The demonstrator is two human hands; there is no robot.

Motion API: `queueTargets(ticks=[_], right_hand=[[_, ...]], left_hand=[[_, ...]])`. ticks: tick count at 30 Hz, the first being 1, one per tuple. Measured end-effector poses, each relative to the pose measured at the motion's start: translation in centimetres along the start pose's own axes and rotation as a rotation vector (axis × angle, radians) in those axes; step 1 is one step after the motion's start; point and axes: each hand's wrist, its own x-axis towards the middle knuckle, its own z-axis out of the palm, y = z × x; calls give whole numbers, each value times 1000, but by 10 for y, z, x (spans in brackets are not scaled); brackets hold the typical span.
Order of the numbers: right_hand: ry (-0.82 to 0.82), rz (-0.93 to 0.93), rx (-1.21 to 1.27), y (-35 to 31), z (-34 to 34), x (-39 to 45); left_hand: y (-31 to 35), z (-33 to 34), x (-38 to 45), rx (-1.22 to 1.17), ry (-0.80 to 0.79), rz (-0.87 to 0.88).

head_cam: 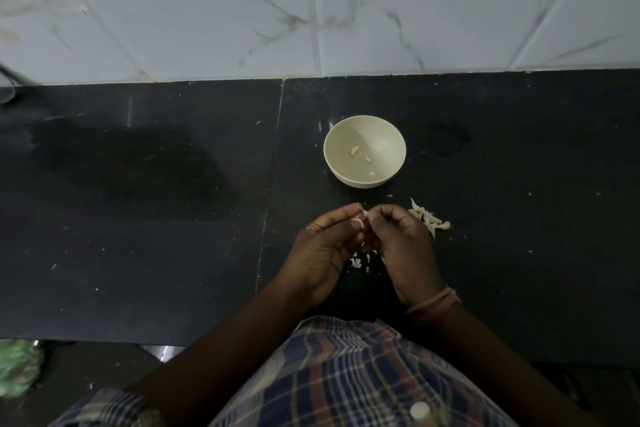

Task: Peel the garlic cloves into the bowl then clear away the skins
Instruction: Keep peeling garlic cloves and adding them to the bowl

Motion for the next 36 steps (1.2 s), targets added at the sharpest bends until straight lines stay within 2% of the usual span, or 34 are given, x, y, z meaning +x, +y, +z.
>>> queueTargets(ticks=[5,8,11,15,21,28,36], right_hand=[[-8,3,151,-2,1,0],[51,-16,134,-4,-2,2],[149,-9,-31,0,-4,5],[140,-106,-398,12,-11,7],[103,-232,-557,14,-13,5],[80,-425,-535,-5,-11,0],[27,-390,-511,-9,-11,-1]], left_hand=[[1,2,-3,-12,-42,5],[0,3,-5,-26,-48,-9],[-1,2,-5,-34,-34,2],[1,3,-6,-45,-33,32],[-2,-1,-3,-26,4,90],[-5,-3,-1,-28,11,116],[-5,-3,-2,0,26,101]])
